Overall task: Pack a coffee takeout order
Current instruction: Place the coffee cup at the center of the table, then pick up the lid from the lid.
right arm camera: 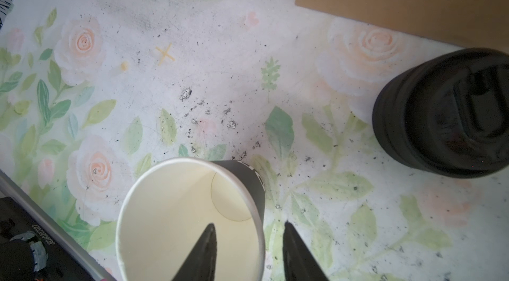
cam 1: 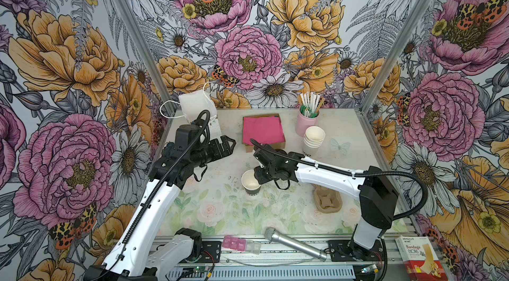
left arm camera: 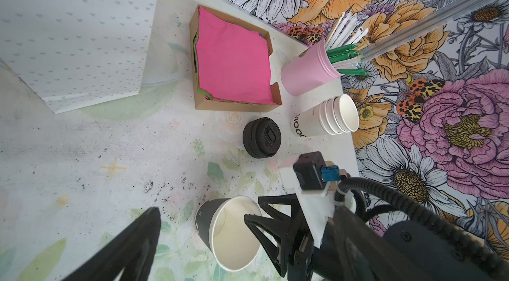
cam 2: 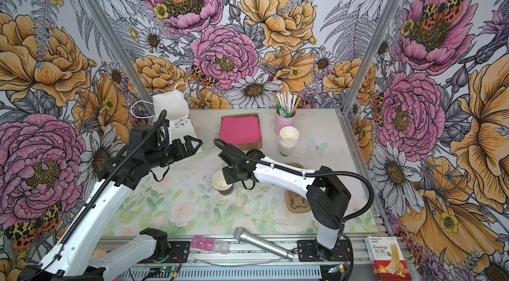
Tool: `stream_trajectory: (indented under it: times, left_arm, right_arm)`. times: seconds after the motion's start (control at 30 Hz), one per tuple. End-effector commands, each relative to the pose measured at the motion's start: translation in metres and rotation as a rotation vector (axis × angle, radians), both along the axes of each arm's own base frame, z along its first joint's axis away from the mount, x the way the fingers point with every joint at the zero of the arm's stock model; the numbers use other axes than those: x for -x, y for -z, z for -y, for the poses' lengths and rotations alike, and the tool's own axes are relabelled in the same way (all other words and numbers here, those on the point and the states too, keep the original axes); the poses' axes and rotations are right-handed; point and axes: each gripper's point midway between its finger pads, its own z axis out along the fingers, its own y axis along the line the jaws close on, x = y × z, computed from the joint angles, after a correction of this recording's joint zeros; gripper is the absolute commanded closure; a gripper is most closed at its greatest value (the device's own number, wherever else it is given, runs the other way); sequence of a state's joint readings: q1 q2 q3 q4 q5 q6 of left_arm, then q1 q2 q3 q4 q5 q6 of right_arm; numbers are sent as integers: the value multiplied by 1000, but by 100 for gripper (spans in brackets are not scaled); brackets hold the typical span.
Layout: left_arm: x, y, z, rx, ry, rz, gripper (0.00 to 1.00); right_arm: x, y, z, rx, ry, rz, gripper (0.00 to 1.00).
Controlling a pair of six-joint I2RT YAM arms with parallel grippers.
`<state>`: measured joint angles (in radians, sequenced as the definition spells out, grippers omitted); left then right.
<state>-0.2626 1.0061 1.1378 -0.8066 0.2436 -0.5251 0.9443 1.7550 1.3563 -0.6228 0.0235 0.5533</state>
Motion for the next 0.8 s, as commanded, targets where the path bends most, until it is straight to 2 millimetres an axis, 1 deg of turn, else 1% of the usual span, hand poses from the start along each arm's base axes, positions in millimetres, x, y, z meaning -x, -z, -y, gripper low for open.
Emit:
stream_trajectory:
  times: [0.0, 0.07, 0.13, 0.2, 0.27, 0.33, 0.37, 0.4, 0.43, 0.5, 0.63, 0.77]
  left_arm:
    - [2, 1, -1, -5, -5, 4, 1]
    - [4, 0, -1, -2, -2, 7, 1]
    - [5, 1, 1, -1, 5, 3, 1]
    - [7, 5, 3, -1, 15, -7, 1]
    - [8, 8, 4, -3, 24, -16, 1]
    - [9, 10, 6, -3, 35, -21, 1]
    - [9, 11, 8, -3, 44, -22, 1]
    - [9, 11, 10, -4, 53, -23, 1]
    - [10, 11, 12, -5, 63, -22, 1]
    - [10, 8, 17, -10, 86, -12, 1]
    - [13, 5, 25, -8, 126, -5, 1]
    - [17, 4, 31, -1, 153, -6, 1]
  right_arm:
    - [-4, -50, 0, -82, 1, 106, 50]
    - [-8, -77, 8, -108, 7, 173, 46]
    - [-13, -96, 22, -110, 20, 227, 41]
    - [-20, -106, 40, -87, 30, 265, 35]
    - [-30, -109, 59, -35, 30, 288, 28]
    - [-40, -105, 76, 27, 21, 294, 24]
    - [-43, -102, 80, 58, 1, 292, 22]
    - [-52, -99, 90, 84, 8, 286, 19]
    - [-56, -94, 93, 108, -13, 276, 17]
    - [-62, -83, 98, 156, -56, 253, 16]
    - [-76, -52, 109, 221, -100, 185, 13]
    - [-89, -29, 109, 228, -123, 125, 12]
